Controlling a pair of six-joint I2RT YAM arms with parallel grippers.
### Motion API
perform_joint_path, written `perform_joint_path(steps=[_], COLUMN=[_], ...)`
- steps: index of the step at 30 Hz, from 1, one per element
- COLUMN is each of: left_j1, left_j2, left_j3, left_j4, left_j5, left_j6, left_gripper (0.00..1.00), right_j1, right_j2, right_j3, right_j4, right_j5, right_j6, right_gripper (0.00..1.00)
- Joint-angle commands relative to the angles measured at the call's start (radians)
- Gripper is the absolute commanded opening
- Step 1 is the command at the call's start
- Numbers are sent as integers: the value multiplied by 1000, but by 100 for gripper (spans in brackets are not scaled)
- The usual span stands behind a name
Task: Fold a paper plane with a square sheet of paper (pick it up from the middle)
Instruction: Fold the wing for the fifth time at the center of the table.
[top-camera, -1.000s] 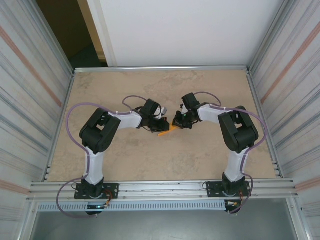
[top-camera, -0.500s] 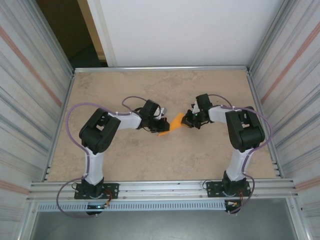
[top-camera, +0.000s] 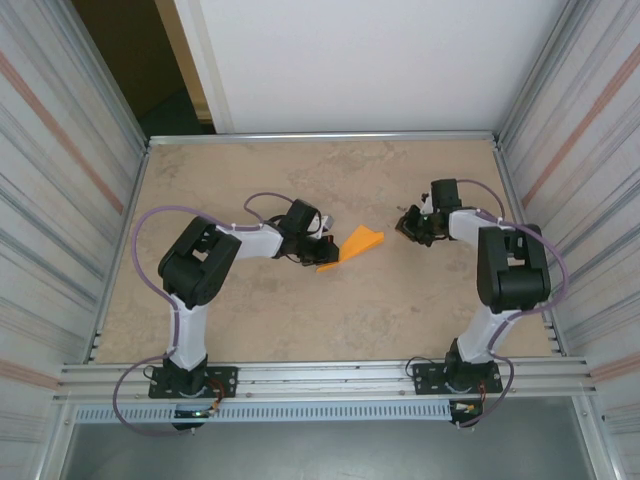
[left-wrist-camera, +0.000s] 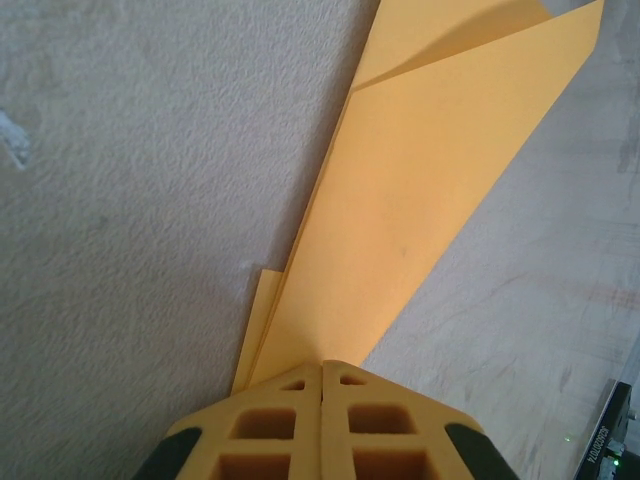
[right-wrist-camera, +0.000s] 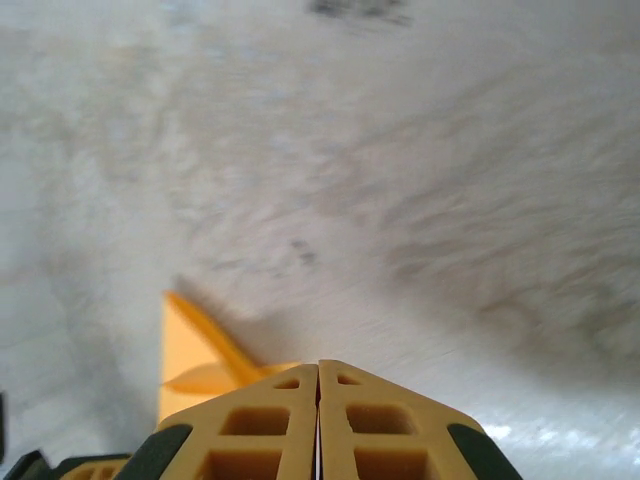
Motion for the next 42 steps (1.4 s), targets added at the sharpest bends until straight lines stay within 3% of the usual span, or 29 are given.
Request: perform_joint_path(steps=[1, 6, 14, 30, 42], left_j1=[2, 0, -3, 0, 3], left_j2=[22, 23, 21, -49, 27], left_j3=[-12, -1, 11, 32, 94], left_j4=[-141, -131, -122, -33, -140], left_j5=[-25, -14, -3, 80, 90], left_j6=[8, -4, -16, 19, 88], left_gripper=[7, 8, 8, 12, 12], right_j1=[86, 220, 344, 282, 263], right_j2=[-92, -80, 90, 229, 272], right_j3=[-17, -33, 31, -5, 13], right_j4=[-52, -6, 99, 17, -19], right_j5=[49, -9, -110, -55, -73], right_j6=[-26, 58, 159, 97, 66], right_gripper=[9, 9, 5, 1, 1])
